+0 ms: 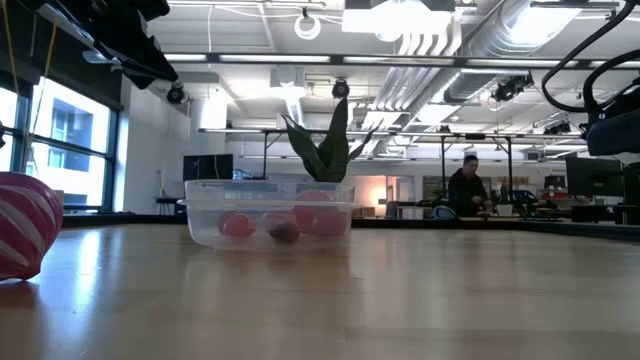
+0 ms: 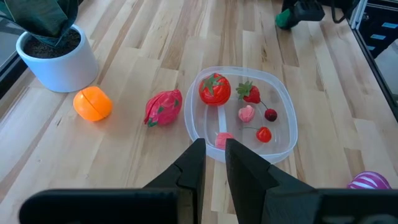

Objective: Pick and placing Produce into tupperware
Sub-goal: Put the green bell pepper into the transparent bin

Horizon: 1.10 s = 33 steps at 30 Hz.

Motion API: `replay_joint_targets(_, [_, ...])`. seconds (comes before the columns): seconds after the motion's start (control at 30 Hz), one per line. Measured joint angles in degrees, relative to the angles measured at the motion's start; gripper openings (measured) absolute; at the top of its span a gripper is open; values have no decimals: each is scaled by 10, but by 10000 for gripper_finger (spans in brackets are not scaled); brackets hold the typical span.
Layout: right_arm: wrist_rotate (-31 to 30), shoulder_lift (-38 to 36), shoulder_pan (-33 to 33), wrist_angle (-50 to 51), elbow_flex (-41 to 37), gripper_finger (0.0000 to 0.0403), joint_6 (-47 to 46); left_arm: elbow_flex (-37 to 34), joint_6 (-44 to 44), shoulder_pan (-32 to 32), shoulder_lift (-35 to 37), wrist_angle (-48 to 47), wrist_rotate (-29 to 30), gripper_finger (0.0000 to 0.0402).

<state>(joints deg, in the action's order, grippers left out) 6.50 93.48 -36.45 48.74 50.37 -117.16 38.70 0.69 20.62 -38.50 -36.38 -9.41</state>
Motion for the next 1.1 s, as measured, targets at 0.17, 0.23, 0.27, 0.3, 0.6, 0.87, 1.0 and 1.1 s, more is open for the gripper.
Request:
replay_joint_targets(0.17, [0,0,1,1,8,224,25,0,0,0,0,0,0,53])
replay_joint_targets(0.23, [-1,0,4,-1,19,224,36,0,0,0,0,0,0,53])
replay_joint_targets(0.27, [-4,0,5,1,25,224,44,0,0,0,0,0,0,53])
replay_joint_targets(0.3, [-7,0,8,4,33,224,52,0,0,0,0,0,0,53])
replay_joint_targets(0.6, [-116,0,60,20,143,224,236,0,0,0,0,0,0,53])
replay_joint_targets(0.87, [-240,-1,147,-18,283,224,537,0,0,0,0,0,0,53])
replay_joint_targets(1.0, [-247,-1,206,-90,315,224,685,0,0,0,0,0,0,53])
replay_joint_targets(1.1, [-216,0,249,-145,315,224,766,0,0,0,0,0,0,53])
